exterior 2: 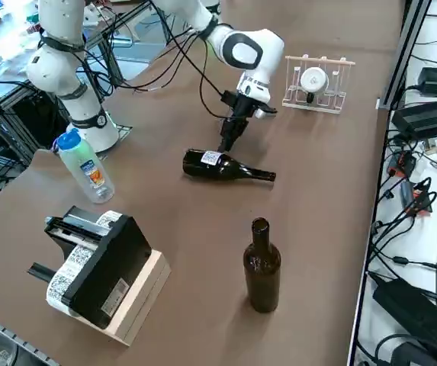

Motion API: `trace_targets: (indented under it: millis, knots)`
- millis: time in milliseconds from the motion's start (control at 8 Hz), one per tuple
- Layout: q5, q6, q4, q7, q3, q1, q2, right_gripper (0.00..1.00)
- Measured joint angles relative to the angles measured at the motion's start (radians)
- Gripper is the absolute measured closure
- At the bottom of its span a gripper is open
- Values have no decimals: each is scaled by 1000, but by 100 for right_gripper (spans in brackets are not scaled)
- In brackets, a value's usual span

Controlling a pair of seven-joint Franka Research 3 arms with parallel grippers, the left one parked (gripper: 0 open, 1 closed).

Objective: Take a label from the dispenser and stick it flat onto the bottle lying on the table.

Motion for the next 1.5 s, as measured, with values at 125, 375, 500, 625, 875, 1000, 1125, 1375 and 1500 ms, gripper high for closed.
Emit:
trace_targets:
  millis: [125, 375, 500, 625, 875, 1000, 1125, 1375, 1500]
  knots:
    - [0, 8, 0, 5, 1, 1, 10, 67]
    - [0, 17, 0, 12, 1, 5, 21, 67]
    - [0, 17, 3, 21, 2, 7, 21, 67]
    - [0, 14, 12, 35, 6, 8, 21, 67]
    - [3, -35, 52, 55, 13, 26, 18, 67]
    - [16, -72, 77, 68, 14, 44, 16, 67]
    - [29, -93, 94, 85, 14, 58, 15, 67]
    - [35, -126, 102, 98, 15, 75, 15, 67]
    - [33, -149, 101, 99, 13, 75, 13, 67]
